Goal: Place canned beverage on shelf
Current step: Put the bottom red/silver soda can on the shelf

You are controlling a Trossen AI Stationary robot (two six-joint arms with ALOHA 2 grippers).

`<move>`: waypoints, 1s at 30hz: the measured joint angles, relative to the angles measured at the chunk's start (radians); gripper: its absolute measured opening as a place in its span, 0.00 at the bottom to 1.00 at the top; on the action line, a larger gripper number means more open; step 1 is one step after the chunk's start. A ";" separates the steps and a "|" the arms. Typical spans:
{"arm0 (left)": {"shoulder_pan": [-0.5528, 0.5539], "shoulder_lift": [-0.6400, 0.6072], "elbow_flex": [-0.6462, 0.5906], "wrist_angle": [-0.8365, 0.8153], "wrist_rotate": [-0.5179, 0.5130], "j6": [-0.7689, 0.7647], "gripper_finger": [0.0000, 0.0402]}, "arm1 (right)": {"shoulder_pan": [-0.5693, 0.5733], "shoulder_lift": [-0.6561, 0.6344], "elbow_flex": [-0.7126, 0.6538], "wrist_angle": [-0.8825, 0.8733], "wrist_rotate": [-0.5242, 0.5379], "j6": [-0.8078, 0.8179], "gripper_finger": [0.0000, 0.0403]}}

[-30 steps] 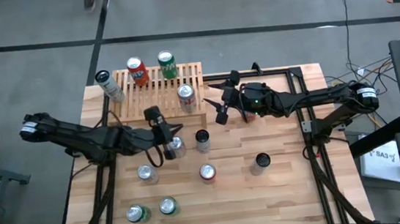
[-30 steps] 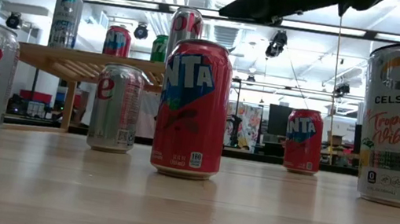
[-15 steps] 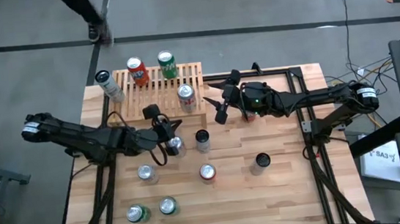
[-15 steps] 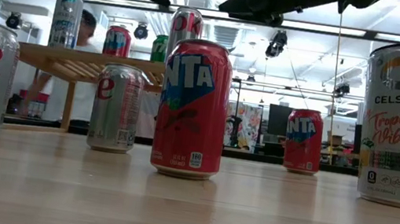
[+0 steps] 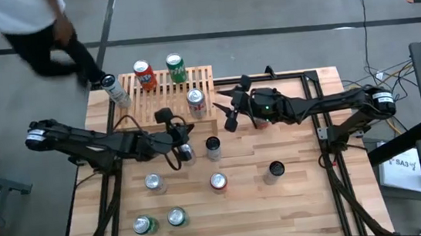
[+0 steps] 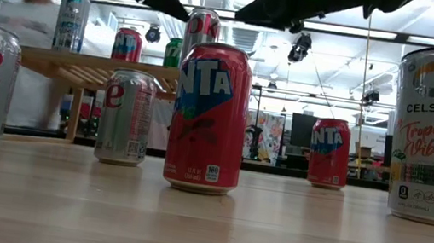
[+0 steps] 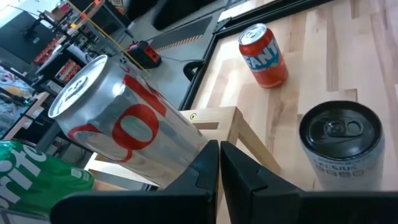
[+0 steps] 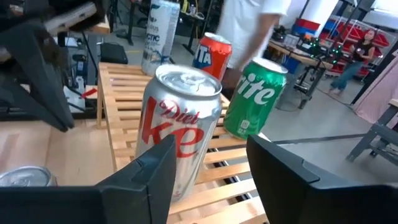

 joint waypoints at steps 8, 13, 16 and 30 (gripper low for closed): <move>0.017 -0.010 0.000 -0.004 0.001 0.004 0.00 | -0.051 0.053 0.000 0.044 0.001 0.052 0.34; 0.035 -0.009 0.000 -0.003 0.006 0.004 0.00 | -0.076 0.057 0.000 0.053 0.001 0.072 0.24; 0.048 -0.009 0.000 -0.003 0.013 0.010 0.00 | -0.079 0.057 0.000 0.055 0.000 0.065 0.18; 0.080 0.001 0.000 -0.001 0.033 0.003 0.00 | -0.090 0.154 -0.001 0.193 -0.052 0.052 0.07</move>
